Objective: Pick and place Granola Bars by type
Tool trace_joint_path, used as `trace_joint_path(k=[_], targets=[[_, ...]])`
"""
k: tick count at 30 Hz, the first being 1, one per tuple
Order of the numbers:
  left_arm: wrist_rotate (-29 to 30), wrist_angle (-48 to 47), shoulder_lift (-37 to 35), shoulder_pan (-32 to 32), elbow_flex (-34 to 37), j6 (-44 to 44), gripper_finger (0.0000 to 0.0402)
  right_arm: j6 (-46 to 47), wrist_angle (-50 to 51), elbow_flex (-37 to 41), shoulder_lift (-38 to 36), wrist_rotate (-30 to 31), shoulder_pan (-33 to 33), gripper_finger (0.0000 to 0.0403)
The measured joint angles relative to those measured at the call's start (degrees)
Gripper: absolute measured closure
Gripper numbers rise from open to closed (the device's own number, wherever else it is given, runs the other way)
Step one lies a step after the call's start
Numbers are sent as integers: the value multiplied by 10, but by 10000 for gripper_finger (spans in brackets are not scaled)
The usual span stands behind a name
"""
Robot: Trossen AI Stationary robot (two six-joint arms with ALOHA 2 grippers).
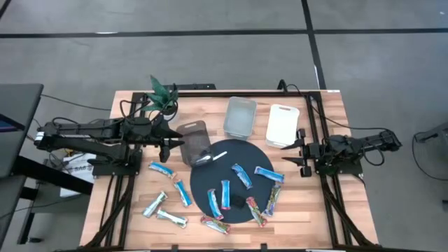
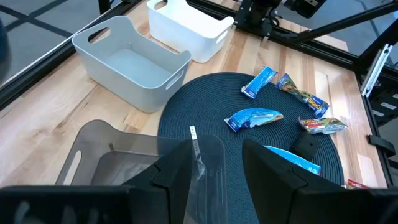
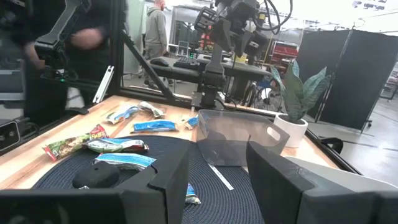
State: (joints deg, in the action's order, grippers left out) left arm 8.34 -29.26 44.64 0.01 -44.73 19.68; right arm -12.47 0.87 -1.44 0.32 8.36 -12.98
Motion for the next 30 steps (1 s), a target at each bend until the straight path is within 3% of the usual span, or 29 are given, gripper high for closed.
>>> trace_joint_path(k=[30], targets=[[0,2,0,0,0,21,267,0,0,0,0,0,0,249]])
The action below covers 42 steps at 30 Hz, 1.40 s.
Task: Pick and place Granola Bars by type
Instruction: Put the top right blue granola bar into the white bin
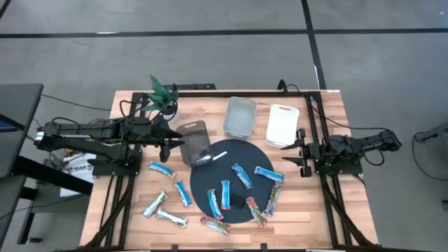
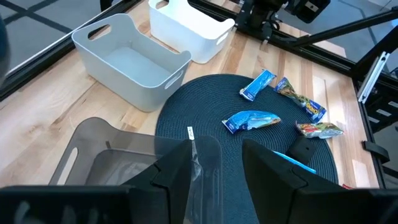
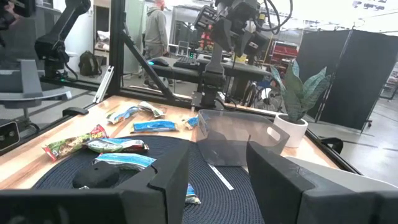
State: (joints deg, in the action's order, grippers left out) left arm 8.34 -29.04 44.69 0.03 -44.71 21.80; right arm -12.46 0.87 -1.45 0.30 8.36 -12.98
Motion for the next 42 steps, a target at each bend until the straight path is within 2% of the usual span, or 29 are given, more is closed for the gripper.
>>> trace_joint_path(k=[12,16,19,22,25,27,30,32,34,38,42], targets=[[1,-6,3,0,0,5,267,0,0,0,0,0,0,249],[-1,-6,3,0,0,76,267,23,-15,2,0,3,0,250],[-1,-5,3,0,0,154,267,151,-75,2,0,4,0,250],[-2,-4,3,0,0,262,267,387,-145,2,0,10,0,252],[-1,-5,3,0,0,344,267,556,-207,1,0,57,0,252],[6,-5,3,0,0,361,267,608,-224,1,0,103,0,251],[24,-5,3,0,0,362,267,624,-235,1,0,127,0,249],[21,-5,3,0,0,336,267,596,-230,1,3,89,0,248],[2,2,3,1,0,270,267,591,-205,-3,13,51,0,250],[-17,19,12,8,0,177,267,572,-79,-62,55,29,-1,252],[-49,46,32,8,-1,108,267,527,64,-158,138,20,-1,253]])
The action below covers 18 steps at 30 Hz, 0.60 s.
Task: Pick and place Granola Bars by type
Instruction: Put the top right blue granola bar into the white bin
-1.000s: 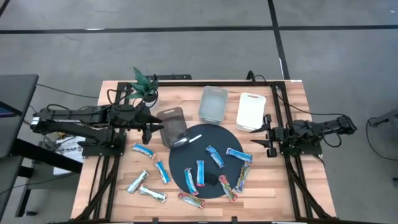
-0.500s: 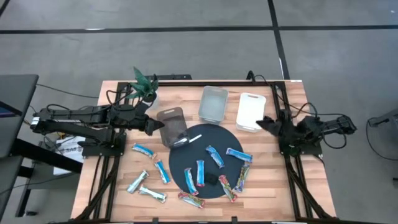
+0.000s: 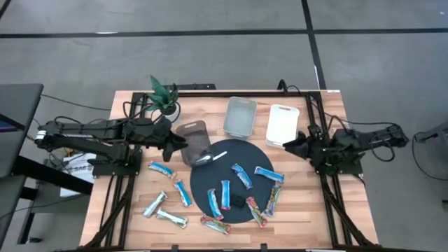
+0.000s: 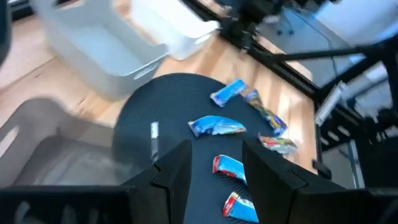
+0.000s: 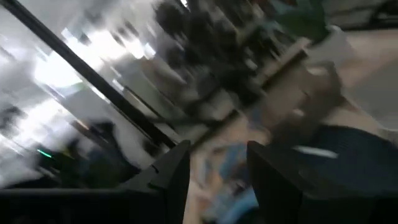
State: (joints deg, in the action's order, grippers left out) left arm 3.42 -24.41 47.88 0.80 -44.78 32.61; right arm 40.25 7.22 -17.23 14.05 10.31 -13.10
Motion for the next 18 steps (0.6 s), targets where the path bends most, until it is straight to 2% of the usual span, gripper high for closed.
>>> trace_joint_path(k=[5,8,10,18], targets=[[-7,-4,32,0,1,-68,267,-6,223,-120,143,3,6,253],[8,-1,39,-2,-1,-93,267,29,305,-162,230,4,15,253],[20,-7,39,-2,-7,-118,267,45,332,-174,280,-2,20,253],[38,-19,37,-2,-52,-198,267,43,330,-192,452,-74,19,253]])
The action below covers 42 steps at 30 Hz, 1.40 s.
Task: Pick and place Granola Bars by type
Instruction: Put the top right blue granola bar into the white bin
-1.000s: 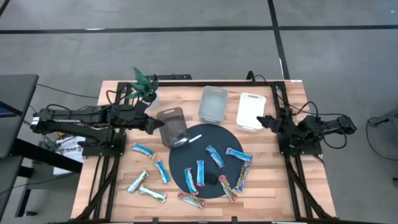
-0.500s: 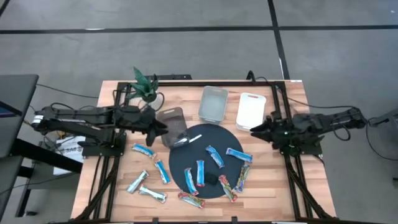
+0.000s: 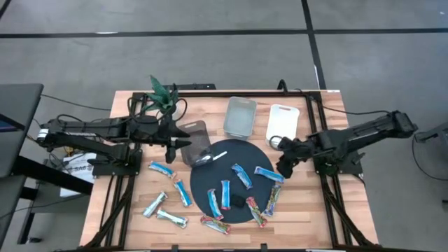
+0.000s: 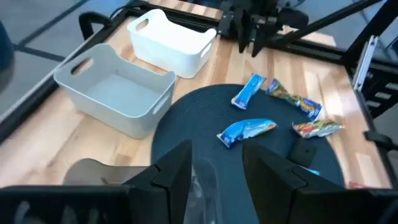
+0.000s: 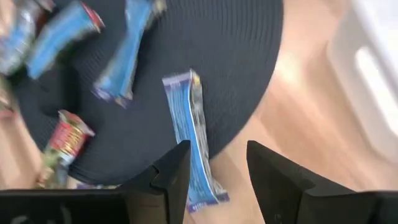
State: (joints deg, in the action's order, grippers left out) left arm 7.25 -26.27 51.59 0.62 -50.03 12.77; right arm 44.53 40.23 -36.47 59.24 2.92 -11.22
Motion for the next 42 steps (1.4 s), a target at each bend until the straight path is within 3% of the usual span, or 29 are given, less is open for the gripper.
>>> trace_joint_path(k=[7,14,17,26,42], targets=[[60,-63,0,0,-16,-2,267,-15,-40,0,103,-80,0,239],[66,-77,0,0,-16,-1,267,-23,-121,0,162,-165,9,163],[66,-77,0,0,-16,-1,267,-19,-115,-3,174,-147,13,145],[67,-75,1,0,-16,1,267,-55,-47,-34,189,-56,20,143],[67,-73,1,0,-16,1,268,-101,-57,-34,211,-43,7,143]])
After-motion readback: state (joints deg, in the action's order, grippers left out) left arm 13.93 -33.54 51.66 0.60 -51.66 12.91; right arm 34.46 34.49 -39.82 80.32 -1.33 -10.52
